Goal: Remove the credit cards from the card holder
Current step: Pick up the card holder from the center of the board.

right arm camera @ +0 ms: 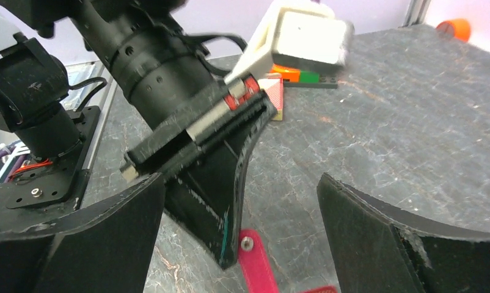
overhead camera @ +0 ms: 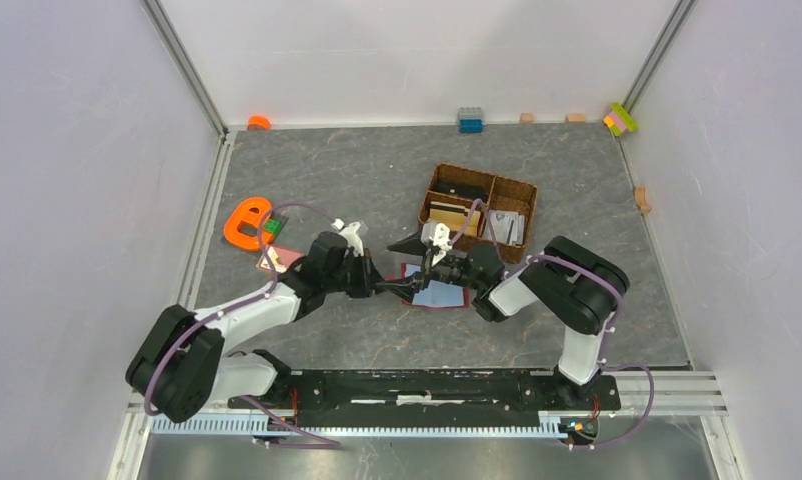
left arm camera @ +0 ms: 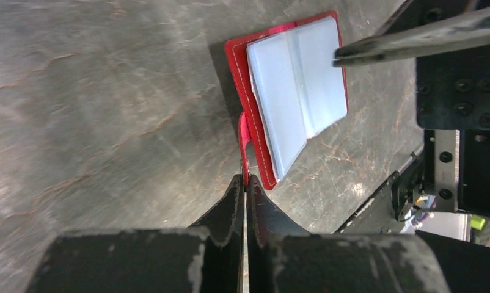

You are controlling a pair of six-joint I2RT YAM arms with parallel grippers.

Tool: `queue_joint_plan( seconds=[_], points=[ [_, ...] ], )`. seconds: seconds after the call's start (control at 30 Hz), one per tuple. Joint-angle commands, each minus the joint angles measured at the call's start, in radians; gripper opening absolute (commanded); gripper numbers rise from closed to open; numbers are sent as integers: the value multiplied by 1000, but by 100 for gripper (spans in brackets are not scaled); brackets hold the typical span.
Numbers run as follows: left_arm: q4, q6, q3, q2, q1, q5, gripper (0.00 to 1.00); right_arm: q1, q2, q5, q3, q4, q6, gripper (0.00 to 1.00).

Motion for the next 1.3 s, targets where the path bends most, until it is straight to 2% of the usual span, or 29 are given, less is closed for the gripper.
queue_joint_plan(
  seconds=[0.0,0.2,0.33,0.53,0.63,0.73,0.87,0.9,1.03,1.17,1.27],
  points=[
    [-18,-25,-48,-115,44,-98,2,5,71,-52,49,119,41,98],
    [-47,-24,-86,-237,56,-178,2,3,78,-38,61,73,33,98],
    [-46,-23,-87,-238,56,-169,2,-25,76,-47,86,-68,21,98],
    [-35,-21,-80,-210,56,-146,2,-34,101,-85,83,41,63,98],
    [-35,-20,-82,-217,55,-147,2,-33,167,-191,129,163,148,98],
    [-35,-17,-85,-225,56,-152,2,-31,247,-283,219,211,241,98],
    [-37,-15,-84,-224,56,-150,2,-32,238,-195,111,429,210,98],
    [-37,-15,-85,-225,56,-150,2,-32,236,-199,109,424,199,98],
    [-37,-15,-85,-225,56,-148,2,-33,268,-268,218,210,202,98],
    [-43,-15,-85,-234,57,-159,2,-33,291,-284,209,344,263,98],
    [-51,-13,-86,-246,57,-173,2,-33,299,-311,233,328,278,98]
  ],
)
